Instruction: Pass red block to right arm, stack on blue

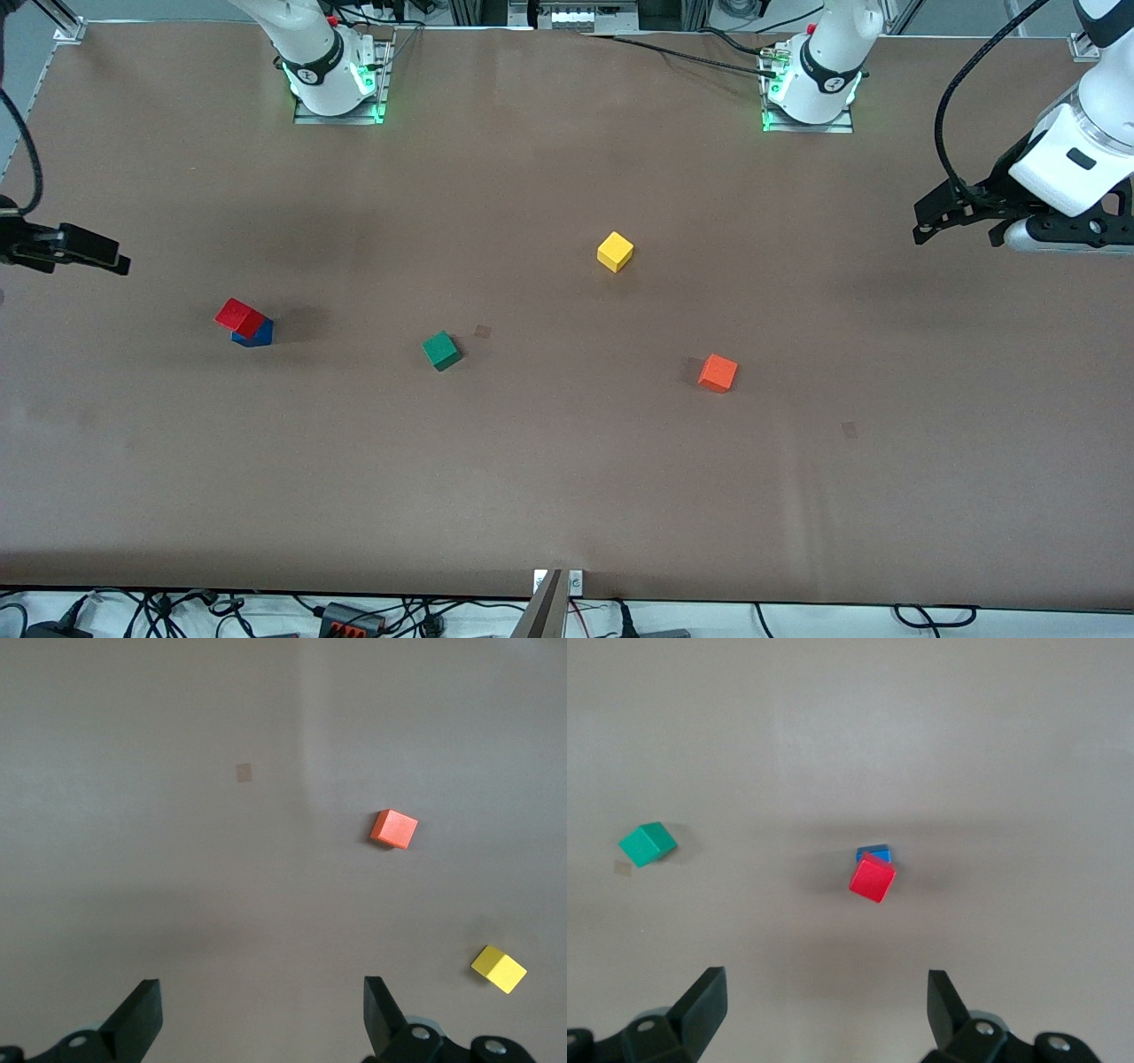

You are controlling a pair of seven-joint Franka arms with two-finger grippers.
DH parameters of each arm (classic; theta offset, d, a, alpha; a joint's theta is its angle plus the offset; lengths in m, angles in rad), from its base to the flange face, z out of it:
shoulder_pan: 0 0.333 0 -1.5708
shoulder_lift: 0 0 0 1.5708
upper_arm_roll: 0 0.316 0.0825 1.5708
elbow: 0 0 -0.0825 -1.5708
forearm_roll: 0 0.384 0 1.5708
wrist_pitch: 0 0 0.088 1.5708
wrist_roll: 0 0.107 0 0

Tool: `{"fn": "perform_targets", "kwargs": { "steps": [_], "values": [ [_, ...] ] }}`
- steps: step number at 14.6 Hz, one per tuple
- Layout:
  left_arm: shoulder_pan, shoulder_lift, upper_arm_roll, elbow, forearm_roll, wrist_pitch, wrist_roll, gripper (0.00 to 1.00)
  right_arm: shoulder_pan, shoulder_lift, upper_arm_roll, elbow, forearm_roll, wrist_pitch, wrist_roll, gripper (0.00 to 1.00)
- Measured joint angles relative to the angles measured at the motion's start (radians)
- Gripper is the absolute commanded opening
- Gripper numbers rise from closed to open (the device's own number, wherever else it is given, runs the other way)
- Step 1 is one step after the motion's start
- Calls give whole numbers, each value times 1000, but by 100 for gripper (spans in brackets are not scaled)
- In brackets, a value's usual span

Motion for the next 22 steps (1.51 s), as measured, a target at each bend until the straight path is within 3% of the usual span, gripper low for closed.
{"fn": "perform_targets", "kwargs": {
  "steps": [2, 5, 7, 12, 22],
  "values": [
    [0, 0, 0, 0, 0, 0, 0, 100, -85, -8, 92, 0, -27, 18, 18, 100],
    [0, 0, 0, 0, 0, 0, 0, 100, -93, -9, 124, -1, -46, 28, 42, 100],
    [0, 0, 0, 0, 0, 0, 0, 100, -92, -18, 130, -21, -49, 39, 46, 100],
    [0, 0, 0, 0, 0, 0, 0, 100, -93, -122, 130, -188, -50, 109, 46, 100],
    [0, 0, 0, 1, 0, -4, 0, 100, -93, -192, 132, -305, -63, 183, 46, 100]
  ]
}}
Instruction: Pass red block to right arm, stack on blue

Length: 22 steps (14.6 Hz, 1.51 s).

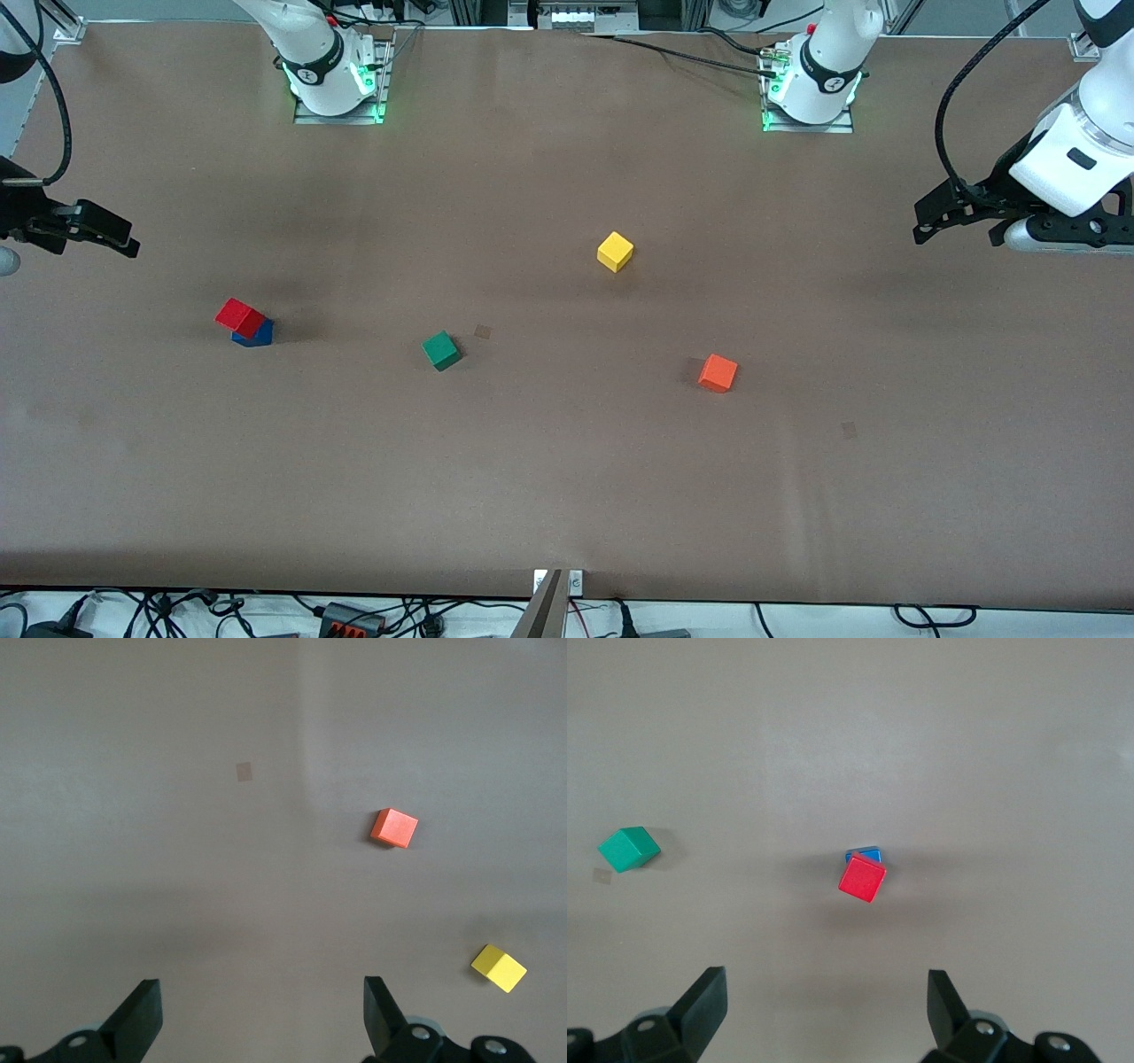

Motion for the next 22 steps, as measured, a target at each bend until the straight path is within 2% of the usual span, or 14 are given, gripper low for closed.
{"fn": "perform_targets", "kwargs": {
  "steps": [22],
  "values": [
    [0, 0, 0, 0, 0, -8, 0, 100, 0, -18, 2, -1, -2, 3, -1, 100]
  ]
}}
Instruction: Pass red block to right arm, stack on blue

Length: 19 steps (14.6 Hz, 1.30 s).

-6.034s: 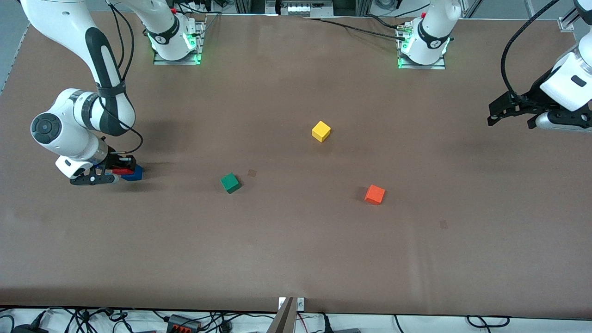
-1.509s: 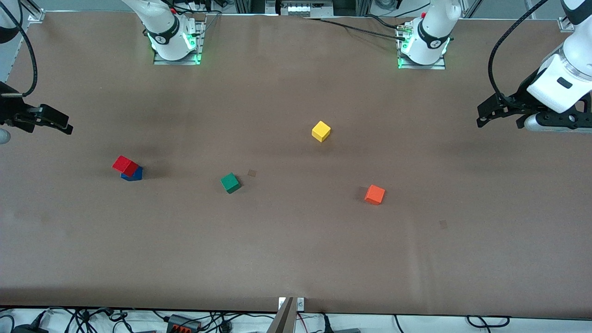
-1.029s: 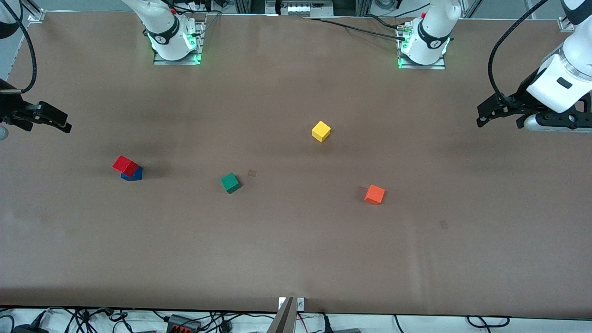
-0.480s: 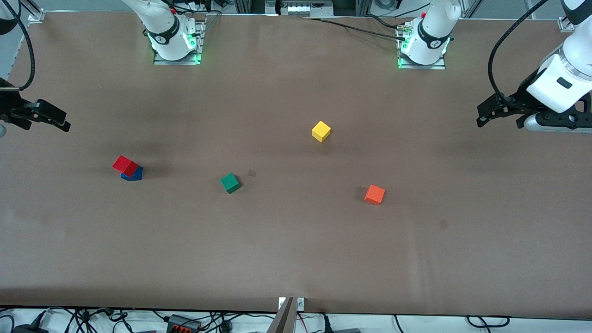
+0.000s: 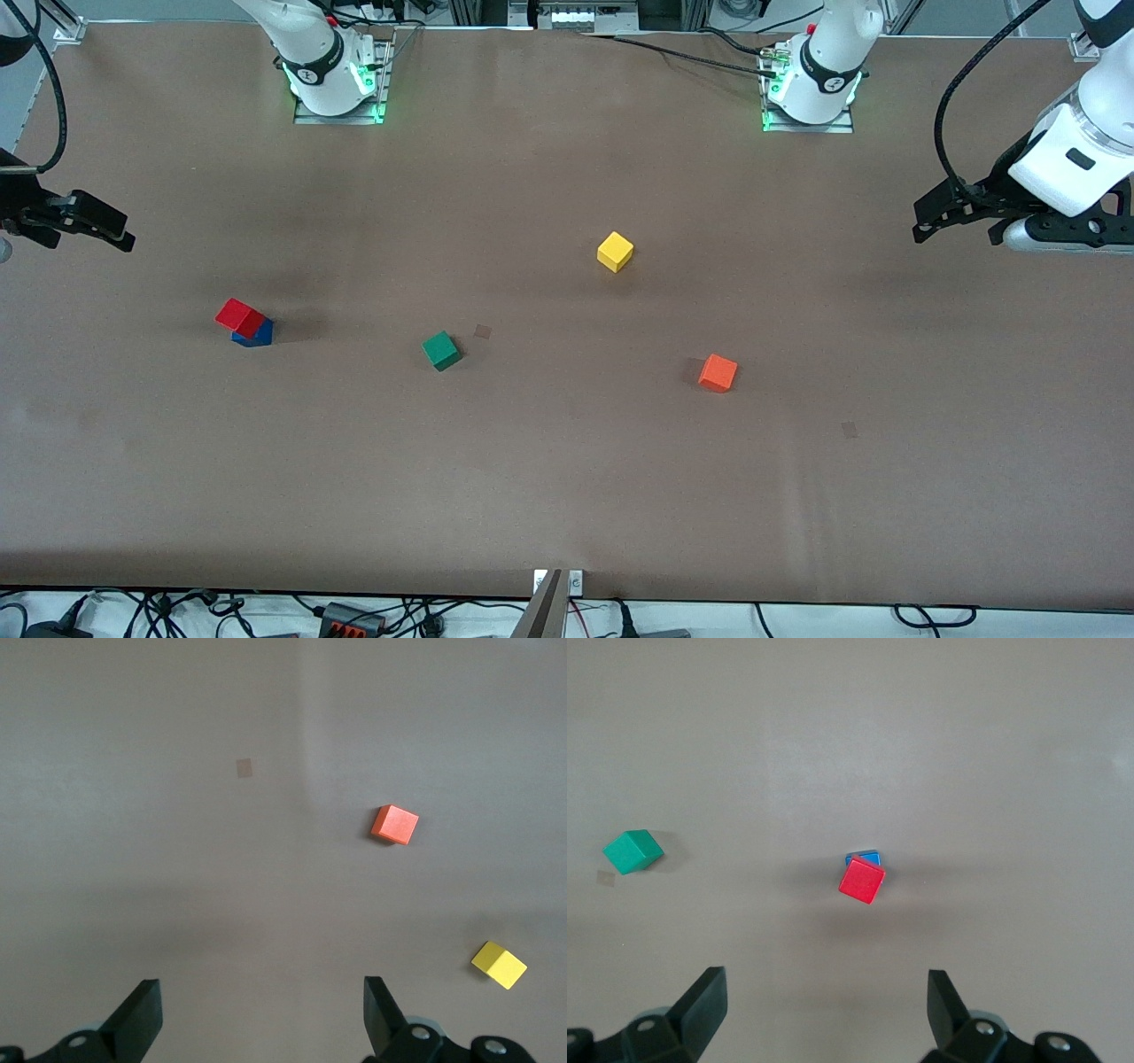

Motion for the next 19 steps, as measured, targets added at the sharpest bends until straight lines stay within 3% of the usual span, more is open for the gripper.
{"fn": "perform_targets", "kwargs": {
  "steps": [19],
  "values": [
    [1, 0, 0, 1, 0, -17, 0, 100, -7, -6, 13, 0, 0, -53, 0, 100]
  ]
}}
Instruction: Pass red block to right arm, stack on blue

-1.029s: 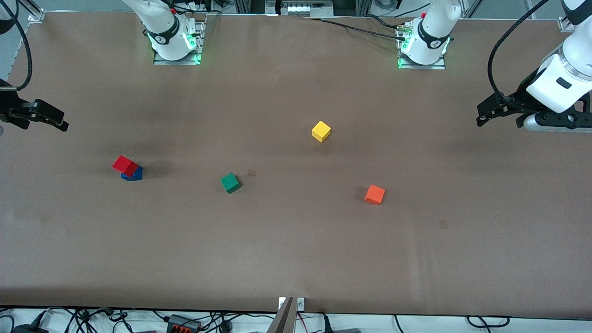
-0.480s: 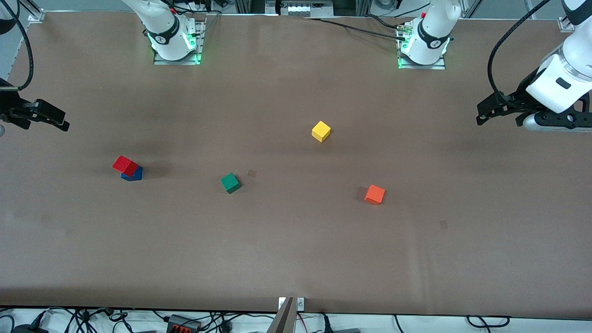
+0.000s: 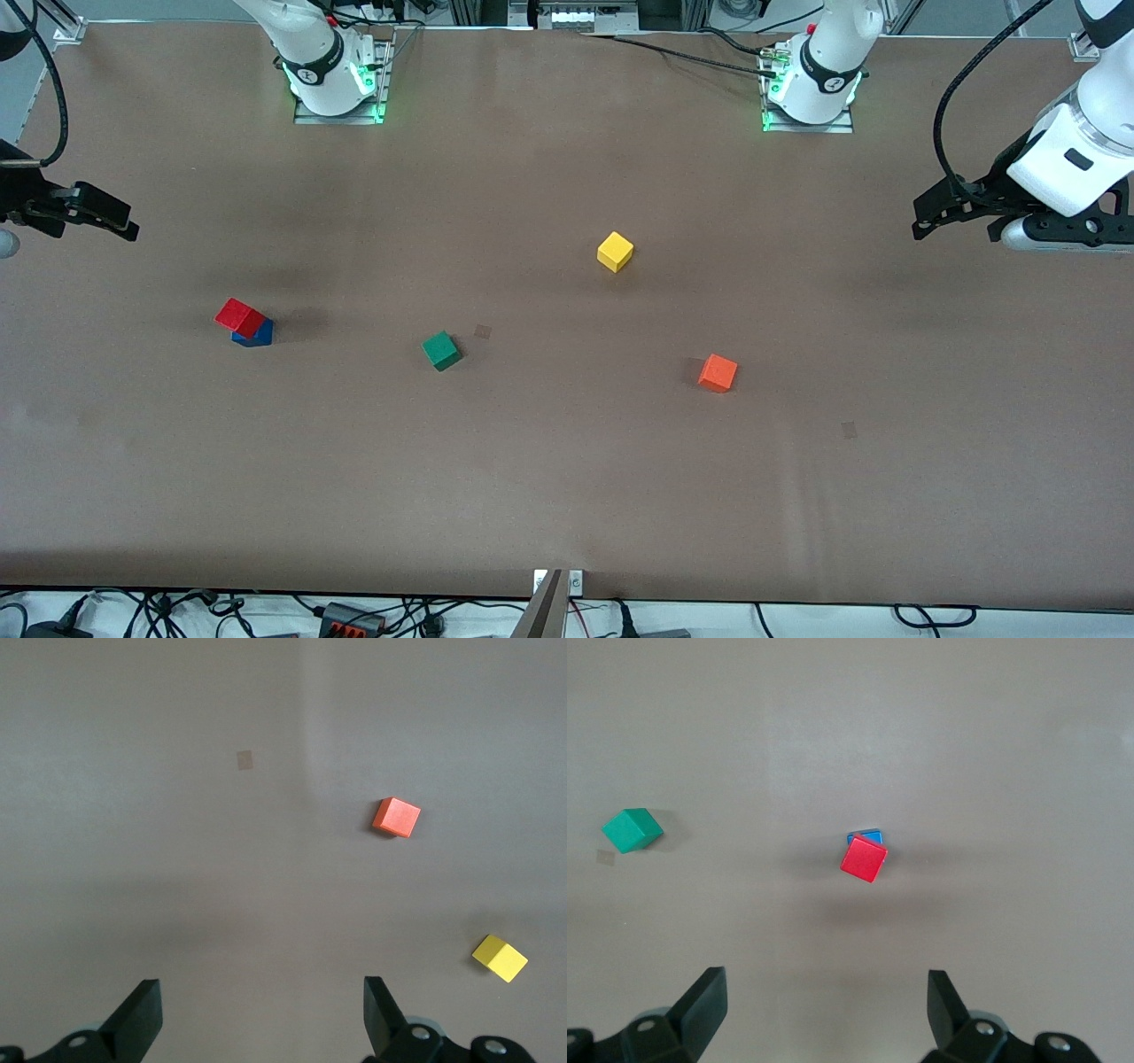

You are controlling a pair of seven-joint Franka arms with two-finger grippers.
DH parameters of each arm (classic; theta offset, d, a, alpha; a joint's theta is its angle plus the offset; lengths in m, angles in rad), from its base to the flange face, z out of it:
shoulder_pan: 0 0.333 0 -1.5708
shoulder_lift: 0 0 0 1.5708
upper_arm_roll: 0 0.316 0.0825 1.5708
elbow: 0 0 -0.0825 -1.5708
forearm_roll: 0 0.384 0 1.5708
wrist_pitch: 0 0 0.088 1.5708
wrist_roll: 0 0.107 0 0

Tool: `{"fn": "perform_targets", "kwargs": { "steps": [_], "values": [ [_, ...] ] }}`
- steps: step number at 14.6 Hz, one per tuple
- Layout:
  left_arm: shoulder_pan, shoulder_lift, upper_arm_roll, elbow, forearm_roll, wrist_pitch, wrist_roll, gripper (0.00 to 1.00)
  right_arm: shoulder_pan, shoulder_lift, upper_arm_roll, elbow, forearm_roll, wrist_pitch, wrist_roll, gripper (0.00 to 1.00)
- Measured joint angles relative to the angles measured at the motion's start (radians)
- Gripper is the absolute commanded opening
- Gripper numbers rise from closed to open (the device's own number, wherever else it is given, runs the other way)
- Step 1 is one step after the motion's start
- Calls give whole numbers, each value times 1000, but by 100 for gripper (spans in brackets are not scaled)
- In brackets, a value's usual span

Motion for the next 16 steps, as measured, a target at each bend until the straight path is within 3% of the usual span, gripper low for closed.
{"fn": "perform_targets", "kwargs": {
  "steps": [16],
  "values": [
    [0, 0, 0, 0, 0, -1, 0, 100, 0, 0, 3, 0, -31, 0, -1, 100]
  ]
}}
